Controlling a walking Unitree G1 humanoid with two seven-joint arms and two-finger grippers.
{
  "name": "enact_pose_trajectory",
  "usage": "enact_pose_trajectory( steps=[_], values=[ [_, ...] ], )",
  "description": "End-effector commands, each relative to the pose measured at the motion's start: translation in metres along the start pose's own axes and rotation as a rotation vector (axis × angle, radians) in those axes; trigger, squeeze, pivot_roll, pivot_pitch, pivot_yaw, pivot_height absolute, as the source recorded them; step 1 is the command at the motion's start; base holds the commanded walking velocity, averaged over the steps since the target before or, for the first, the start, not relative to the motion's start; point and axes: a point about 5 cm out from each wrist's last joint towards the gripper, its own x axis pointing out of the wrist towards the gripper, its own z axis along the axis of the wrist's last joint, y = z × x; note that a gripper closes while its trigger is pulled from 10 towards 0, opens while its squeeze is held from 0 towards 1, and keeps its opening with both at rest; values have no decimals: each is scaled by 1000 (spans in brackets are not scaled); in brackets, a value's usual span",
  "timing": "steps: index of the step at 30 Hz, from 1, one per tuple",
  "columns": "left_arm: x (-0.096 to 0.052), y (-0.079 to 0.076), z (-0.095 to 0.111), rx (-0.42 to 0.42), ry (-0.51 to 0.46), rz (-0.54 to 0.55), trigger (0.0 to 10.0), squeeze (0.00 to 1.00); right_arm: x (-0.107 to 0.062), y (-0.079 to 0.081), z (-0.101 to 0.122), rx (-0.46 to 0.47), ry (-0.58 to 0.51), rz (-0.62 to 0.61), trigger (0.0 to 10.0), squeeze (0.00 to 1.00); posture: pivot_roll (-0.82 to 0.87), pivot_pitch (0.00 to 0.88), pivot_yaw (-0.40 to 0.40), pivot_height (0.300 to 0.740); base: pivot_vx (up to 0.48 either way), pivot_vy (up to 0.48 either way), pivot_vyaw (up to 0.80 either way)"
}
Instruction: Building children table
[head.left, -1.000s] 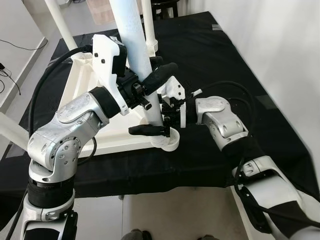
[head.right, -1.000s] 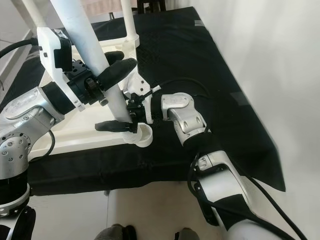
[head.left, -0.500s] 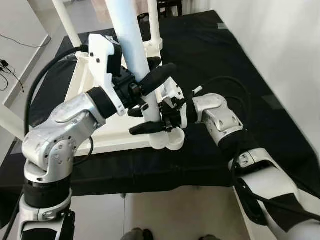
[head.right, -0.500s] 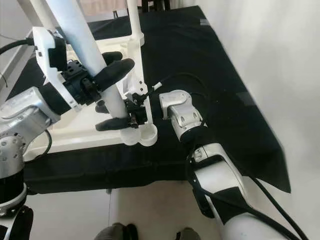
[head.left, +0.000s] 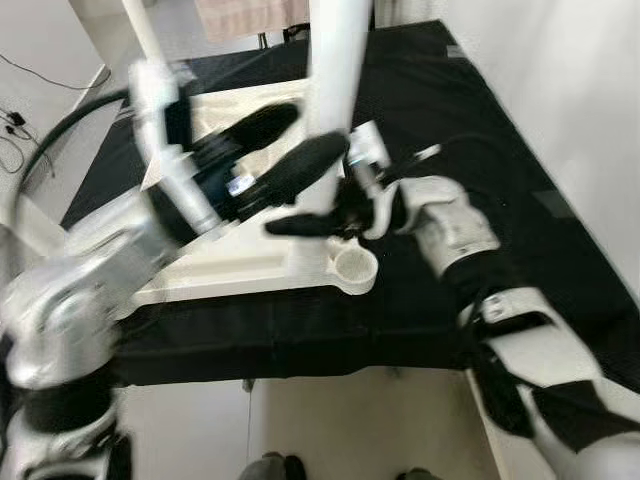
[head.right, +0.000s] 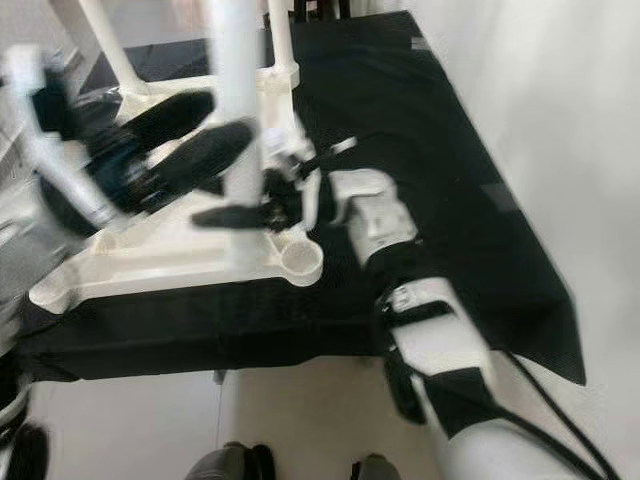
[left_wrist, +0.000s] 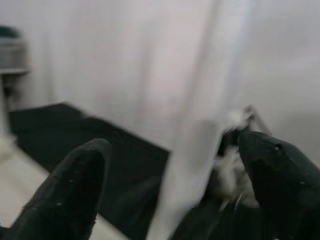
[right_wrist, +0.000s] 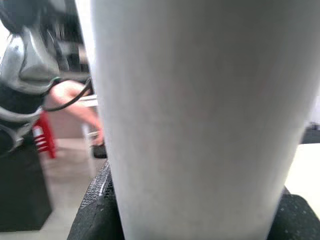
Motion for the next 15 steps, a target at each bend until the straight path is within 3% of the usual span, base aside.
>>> enact_pose_trajectory(
  steps=[1, 3, 4, 6, 8, 10, 11, 12, 13, 15],
  values=[
    [-18, -3, -6, -2, 57, 44, 10000, 1000, -2, -1, -2, -13, 21, -5, 0, 0, 31, 225, 72, 740, 0, 0, 0],
    [-43, -7, -26, -19, 155, 121, 10000, 1000, -12, -3, -3, -31, 65, -45, 0, 0, 41, 243, 71, 740, 0, 0, 0],
    [-43, -7, -26, -19, 155, 121, 10000, 1000, -12, -3, -3, -31, 65, -45, 0, 0, 41, 243, 71, 740, 0, 0, 0],
    [-68, -23, -52, -54, 281, 170, 10000, 1000, -19, -4, -2, -29, 69, -60, 0, 0, 46, 261, 76, 740, 0, 0, 0],
    [-68, -23, -52, -54, 281, 170, 10000, 1000, -19, -4, -2, -29, 69, -60, 0, 0, 46, 261, 76, 740, 0, 0, 0],
    [-90, -47, -77, -86, 424, 199, 10000, 1000, -22, -2, -2, -8, 67, -13, 0, 0, 50, 297, 80, 740, 0, 0, 0],
    [-90, -47, -77, -86, 424, 199, 10000, 1000, -22, -2, -2, -8, 67, -13, 0, 0, 50, 297, 80, 740, 0, 0, 0],
    [-96, -56, -84, -91, 478, 197, 10000, 1000, -22, 0, -3, 2, 66, 11, 0, 0, 50, 297, 80, 740, 0, 0, 0],
    [-103, -69, -90, -115, 522, 191, 10000, 839, -22, 2, -3, 11, 64, 39, 0, 0, 57, 313, 82, 740, 0, 0, 0],
    [-107, -76, -92, -130, 543, 185, 10000, 839, -22, 3, -4, 15, 63, 55, 0, 0, 57, 313, 82, 740, 0, 0, 0]
  ],
)
